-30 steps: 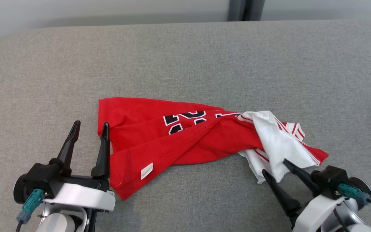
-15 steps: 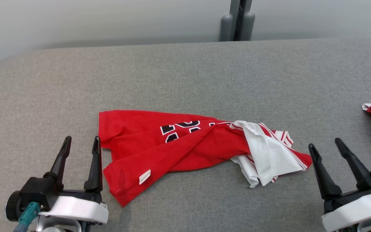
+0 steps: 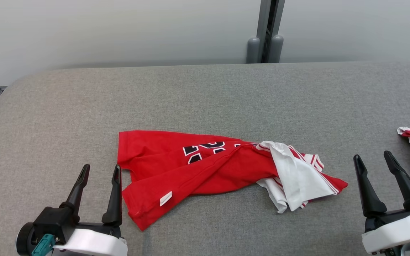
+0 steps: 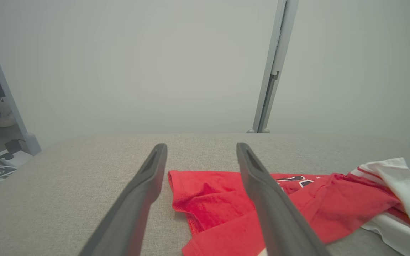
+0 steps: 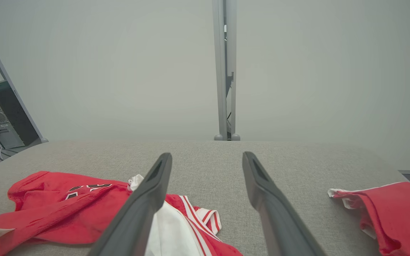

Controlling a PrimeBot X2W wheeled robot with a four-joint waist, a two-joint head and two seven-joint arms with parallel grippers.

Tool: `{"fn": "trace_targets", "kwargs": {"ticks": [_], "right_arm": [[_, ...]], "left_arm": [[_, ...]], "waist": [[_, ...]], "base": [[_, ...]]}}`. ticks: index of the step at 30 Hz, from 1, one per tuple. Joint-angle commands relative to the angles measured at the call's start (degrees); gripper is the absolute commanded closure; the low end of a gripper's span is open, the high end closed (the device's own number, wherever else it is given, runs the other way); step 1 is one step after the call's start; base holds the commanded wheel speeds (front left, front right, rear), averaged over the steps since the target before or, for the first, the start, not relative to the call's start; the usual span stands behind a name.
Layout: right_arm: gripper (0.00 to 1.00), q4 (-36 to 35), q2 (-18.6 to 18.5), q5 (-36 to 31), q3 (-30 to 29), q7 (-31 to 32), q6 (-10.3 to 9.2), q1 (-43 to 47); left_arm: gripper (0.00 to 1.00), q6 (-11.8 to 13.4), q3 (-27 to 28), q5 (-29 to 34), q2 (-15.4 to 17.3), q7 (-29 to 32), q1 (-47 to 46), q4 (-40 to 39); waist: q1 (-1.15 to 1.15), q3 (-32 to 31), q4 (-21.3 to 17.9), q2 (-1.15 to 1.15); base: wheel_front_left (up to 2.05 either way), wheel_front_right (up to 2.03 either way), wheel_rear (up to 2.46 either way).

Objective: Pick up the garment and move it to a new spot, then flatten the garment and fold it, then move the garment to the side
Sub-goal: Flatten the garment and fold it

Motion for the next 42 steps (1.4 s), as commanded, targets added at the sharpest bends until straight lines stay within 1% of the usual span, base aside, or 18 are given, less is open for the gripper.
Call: {"fn": "trace_targets", "kwargs": {"ticks": [1, 8, 10, 14, 17, 20, 25, 30, 31, 32, 33, 34, 35, 36, 42], "right_arm": [[0.0, 0.3, -0.1, 0.1, -0.3, -0.3, -0.02, 0.5], [0.0, 0.4, 0.0, 0.6, -0.2, 0.0, -0.02, -0.3], [0.0, 0.4, -0.1, 0.6, -0.1, 0.2, -0.02, -0.6], [0.0, 0.8, -0.3, 0.7, 1.2, 0.6, -0.02, -1.6], [0.0, 1.7, -0.5, 1.0, 2.7, 1.1, -0.02, -2.1], [0.0, 2.5, -0.6, 1.3, 3.3, 0.6, -0.02, -2.6], [0.0, 3.6, -0.7, 1.6, 3.6, 0.2, -0.02, -3.0], [0.0, 3.9, -0.9, 1.7, 3.2, 0.2, -0.02, -3.2], [0.0, 3.9, -0.9, 1.7, 3.1, 0.2, -0.02, -3.3], [0.0, 3.9, -0.9, 1.7, 3.1, 0.2, -0.02, -3.4], [0.0, 4.0, -0.8, 1.9, 3.0, 0.1, -0.02, -3.6], [0.0, 4.0, -0.9, 2.0, 3.0, 0.1, -0.02, -3.7], [0.0, 4.0, -0.9, 2.0, 3.1, 0.1, -0.03, -3.8], [0.0, 4.1, -0.8, 2.1, 3.1, 0.2, -0.03, -3.8], [0.0, 5.1, -1.4, 1.7, 3.1, 1.4, -0.03, -2.5]], "left_arm": [[0.0, 0.3, 0.1, 0.4, 0.1, 0.0, 0.3, -0.2], [0.0, 0.4, -0.5, 0.6, 0.2, 0.4, -0.3, -0.8], [0.0, -0.4, -1.0, 0.0, 0.2, 1.3, -1.0, -0.6], [0.0, -2.8, -2.0, -4.6, -0.3, 6.3, -0.1, 2.0], [0.0, -4.7, -2.8, -8.0, -0.8, 9.7, 0.8, 5.2], [0.0, -6.1, -3.0, -10.6, -1.4, 11.6, 1.1, 8.8], [0.0, -8.0, -2.7, -12.8, -2.3, 11.9, -0.2, 14.2], [0.0, -9.2, -2.9, -13.0, -2.6, 10.7, -1.0, 16.2], [0.04, -9.4, -3.0, -12.9, -2.5, 10.6, -1.3, 16.2], [0.23, -9.4, -3.0, -12.8, -2.5, 10.5, -1.5, 16.1], [0.51, -9.8, -3.2, -13.1, -2.6, 10.7, -1.7, 16.1], [0.63, -9.8, -3.3, -12.8, -2.4, 10.7, -1.8, 16.0], [0.86, -9.7, -3.4, -12.5, -2.2, 10.6, -1.9, 16.1], [1.0, -9.7, -3.5, -12.4, -2.2, 10.5, -1.9, 15.9], [1.0, -8.7, -3.8, -10.8, -1.4, 9.8, -1.9, 13.6]], "waist": [[0.0, 0.0, 0.1, 0.0], [0.0, 0.3, 0.3, 0.0], [0.0, 0.7, 0.4, 0.0], [0.0, 1.8, -0.4, 0.0], [0.0, 2.7, -1.1, 0.0], [0.0, 3.6, -1.7, 0.0], [0.0, 4.7, -2.4, 0.0], [0.0, 5.5, -2.7, 0.0], [0.0, 5.6, -2.7, 0.0], [0.0, 5.8, -2.7, 0.0], [0.0, 5.9, -2.6, 0.0], [0.0, 6.0, -2.6, 0.0], [0.0, 6.1, -2.6, 0.0], [0.0, 6.2, -2.6, 0.0], [0.0, 6.2, -2.2, 0.0]], "base": [[0.0, 0.0, 0.0], [0.0, 0.0, 0.0], [0.0, 0.0, 0.0], [0.0, 0.0, 0.0], [0.0, 0.0, 0.0], [0.0, 0.0, 0.0], [0.0, 0.0, 0.0], [0.0, 0.0, 0.0], [0.0, 0.0, 0.0], [0.0, 0.0, 0.0], [0.0, 0.0, 0.0], [0.0, 0.0, 0.0], [0.0, 0.0, 0.0], [0.0, 0.0, 0.0], [0.0, 0.0, 0.0]]}}
